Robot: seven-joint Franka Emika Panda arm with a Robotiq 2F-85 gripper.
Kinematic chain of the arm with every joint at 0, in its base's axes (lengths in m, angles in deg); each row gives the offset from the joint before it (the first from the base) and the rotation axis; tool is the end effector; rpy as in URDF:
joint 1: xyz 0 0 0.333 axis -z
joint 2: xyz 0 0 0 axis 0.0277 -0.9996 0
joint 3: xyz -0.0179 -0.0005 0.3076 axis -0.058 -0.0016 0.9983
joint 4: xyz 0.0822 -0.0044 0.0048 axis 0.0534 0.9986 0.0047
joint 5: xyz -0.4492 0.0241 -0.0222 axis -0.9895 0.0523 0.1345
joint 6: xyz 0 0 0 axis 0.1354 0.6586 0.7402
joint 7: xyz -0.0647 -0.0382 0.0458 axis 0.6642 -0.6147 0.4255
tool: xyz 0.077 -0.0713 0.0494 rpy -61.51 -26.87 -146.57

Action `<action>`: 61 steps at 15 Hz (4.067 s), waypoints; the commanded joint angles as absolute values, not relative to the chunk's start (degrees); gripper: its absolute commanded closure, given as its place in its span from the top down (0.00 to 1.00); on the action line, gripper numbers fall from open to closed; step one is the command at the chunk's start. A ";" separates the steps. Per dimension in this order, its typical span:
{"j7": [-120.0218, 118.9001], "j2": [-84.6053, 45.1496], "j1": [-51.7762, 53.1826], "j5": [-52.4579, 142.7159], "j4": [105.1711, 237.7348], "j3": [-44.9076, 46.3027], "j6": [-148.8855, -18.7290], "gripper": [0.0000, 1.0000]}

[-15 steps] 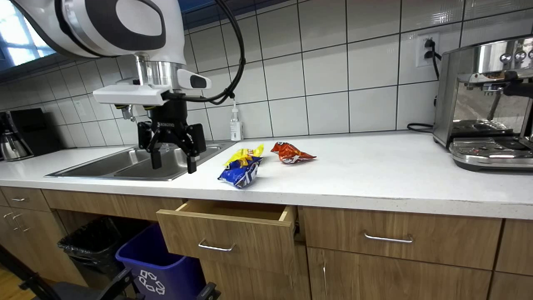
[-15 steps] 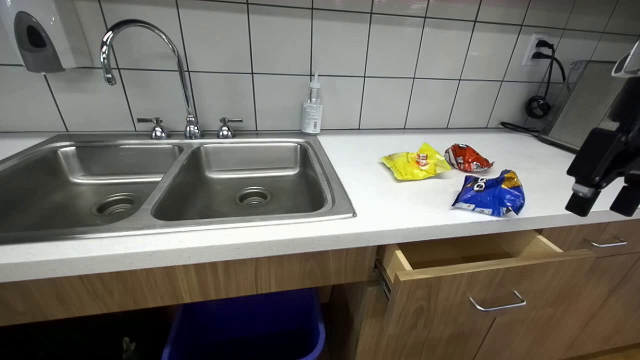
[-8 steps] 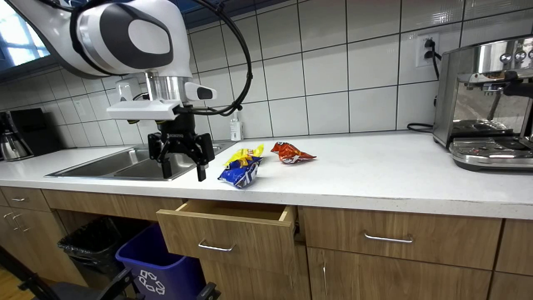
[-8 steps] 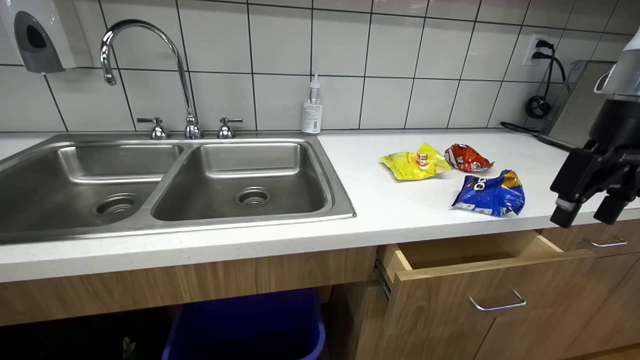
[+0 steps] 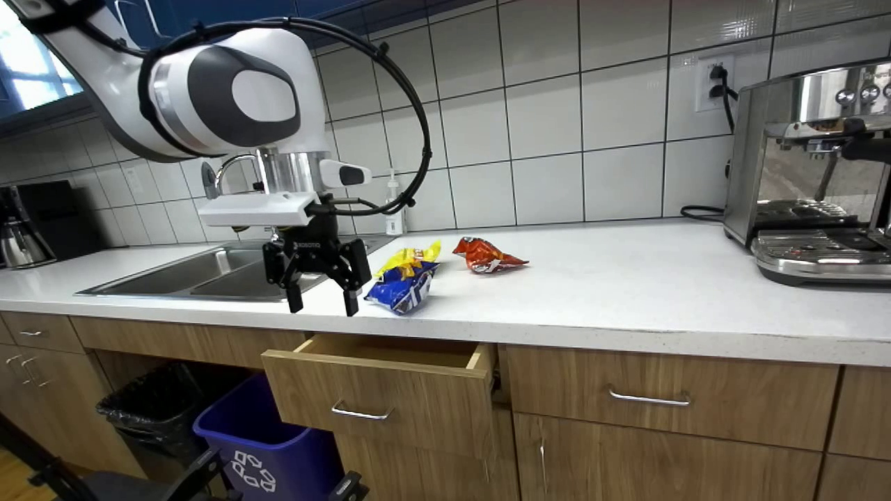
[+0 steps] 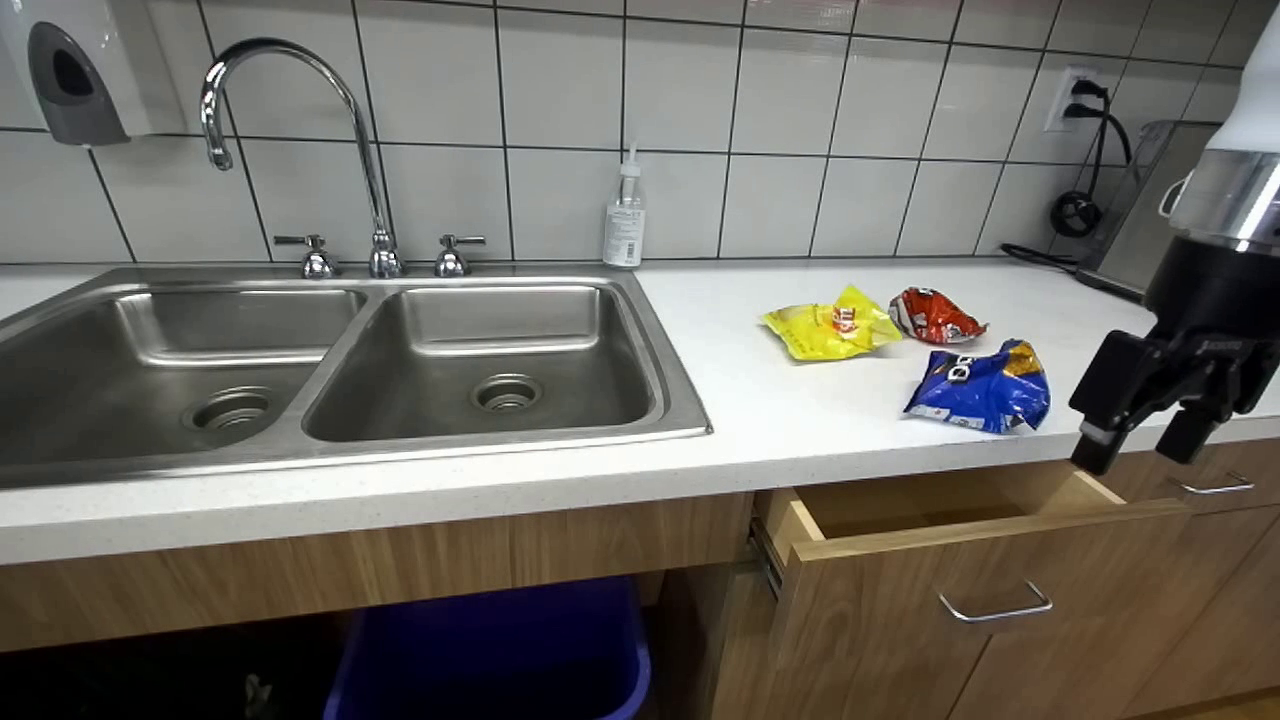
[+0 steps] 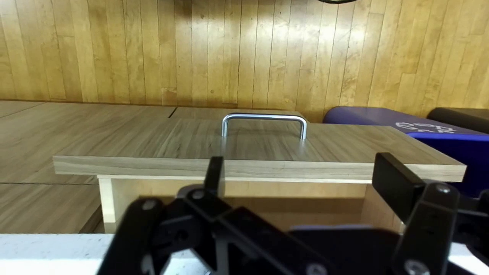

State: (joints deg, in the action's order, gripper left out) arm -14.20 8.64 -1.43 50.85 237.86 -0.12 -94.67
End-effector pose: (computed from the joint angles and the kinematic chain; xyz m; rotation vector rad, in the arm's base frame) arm 0.4122 -0.0101 0.2070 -3.0917 -0.1371 0.0348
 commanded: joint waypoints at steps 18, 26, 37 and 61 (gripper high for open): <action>-10.43 -10.87 0.65 46.60 229.33 1.18 -109.06 1.00; -9.24 -15.72 0.03 45.12 227.31 0.70 -113.19 1.00; -6.62 -20.62 -0.61 45.09 226.42 -0.03 -118.84 1.00; -5.60 -22.45 -1.28 45.57 229.53 -1.63 -121.54 1.00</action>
State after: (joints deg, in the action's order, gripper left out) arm -7.55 -24.16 -1.02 46.49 226.50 -1.17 -120.73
